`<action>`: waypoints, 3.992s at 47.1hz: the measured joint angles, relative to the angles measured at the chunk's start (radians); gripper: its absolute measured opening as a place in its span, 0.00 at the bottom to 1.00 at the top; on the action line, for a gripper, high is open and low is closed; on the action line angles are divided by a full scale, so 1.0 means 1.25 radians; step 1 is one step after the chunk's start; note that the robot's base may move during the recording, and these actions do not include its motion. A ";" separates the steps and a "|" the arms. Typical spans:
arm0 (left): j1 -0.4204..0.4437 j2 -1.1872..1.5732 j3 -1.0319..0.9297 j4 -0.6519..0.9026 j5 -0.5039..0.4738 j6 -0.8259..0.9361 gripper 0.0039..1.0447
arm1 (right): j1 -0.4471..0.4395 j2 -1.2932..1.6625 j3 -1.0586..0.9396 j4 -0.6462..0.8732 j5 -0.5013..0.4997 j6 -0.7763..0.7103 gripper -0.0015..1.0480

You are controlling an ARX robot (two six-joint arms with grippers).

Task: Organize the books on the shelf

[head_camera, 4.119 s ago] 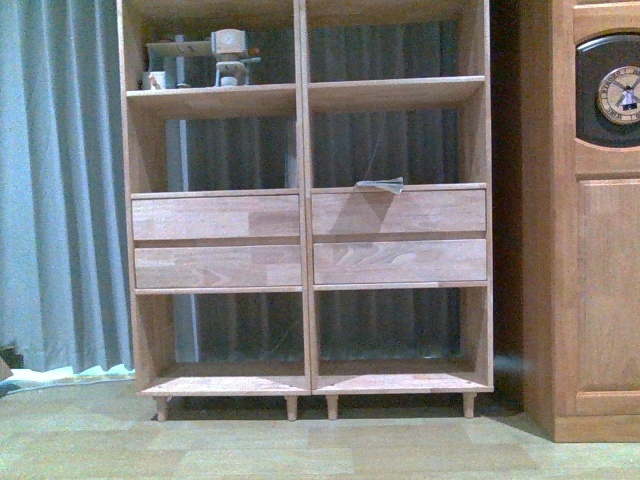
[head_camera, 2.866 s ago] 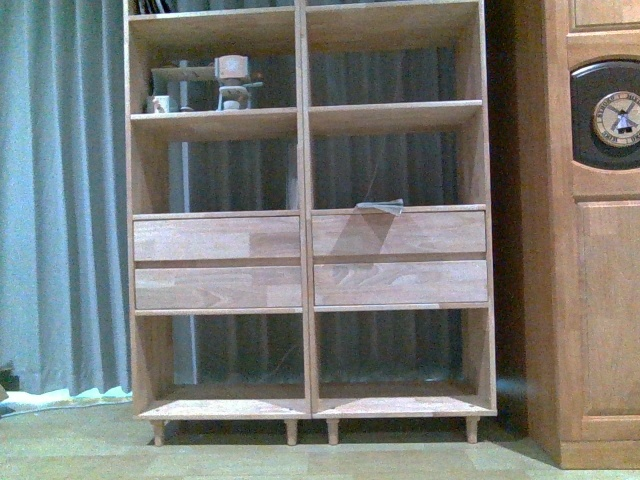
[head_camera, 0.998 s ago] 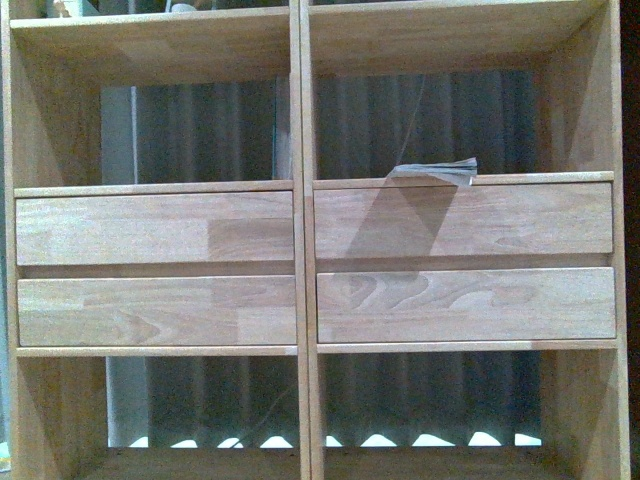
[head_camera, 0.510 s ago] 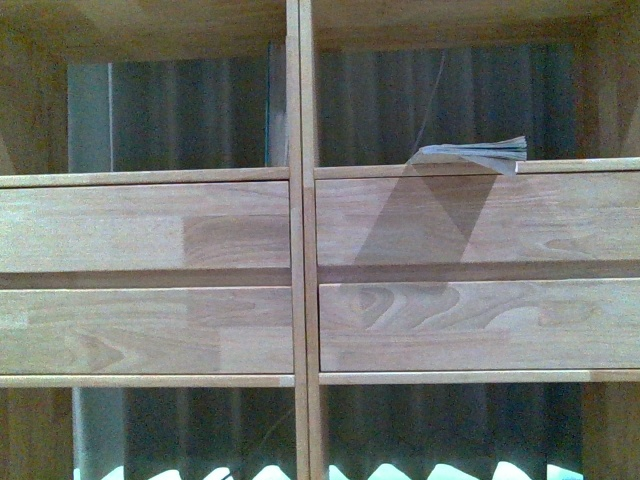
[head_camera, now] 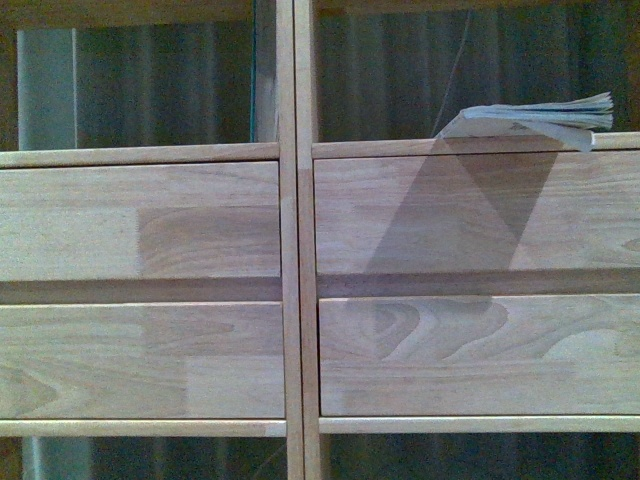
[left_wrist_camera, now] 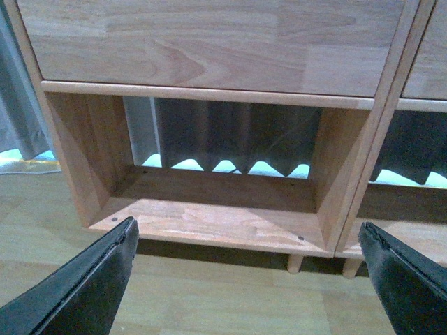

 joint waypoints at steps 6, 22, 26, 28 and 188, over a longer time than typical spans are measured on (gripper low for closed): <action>0.000 0.000 0.000 0.000 0.000 0.000 0.93 | 0.000 0.000 0.000 0.000 0.000 0.000 0.93; 0.000 0.000 0.000 0.000 0.000 0.000 0.93 | 0.000 0.000 0.000 0.000 0.000 0.000 0.93; 0.000 0.000 0.000 0.000 0.000 0.000 0.93 | 0.000 0.000 0.000 0.000 0.000 0.000 0.93; 0.000 0.000 0.000 0.000 0.000 0.000 0.93 | 0.000 0.000 0.000 0.000 0.000 0.000 0.93; 0.000 0.000 0.000 0.000 0.000 0.000 0.93 | 0.078 1.371 0.859 0.271 0.054 1.109 0.62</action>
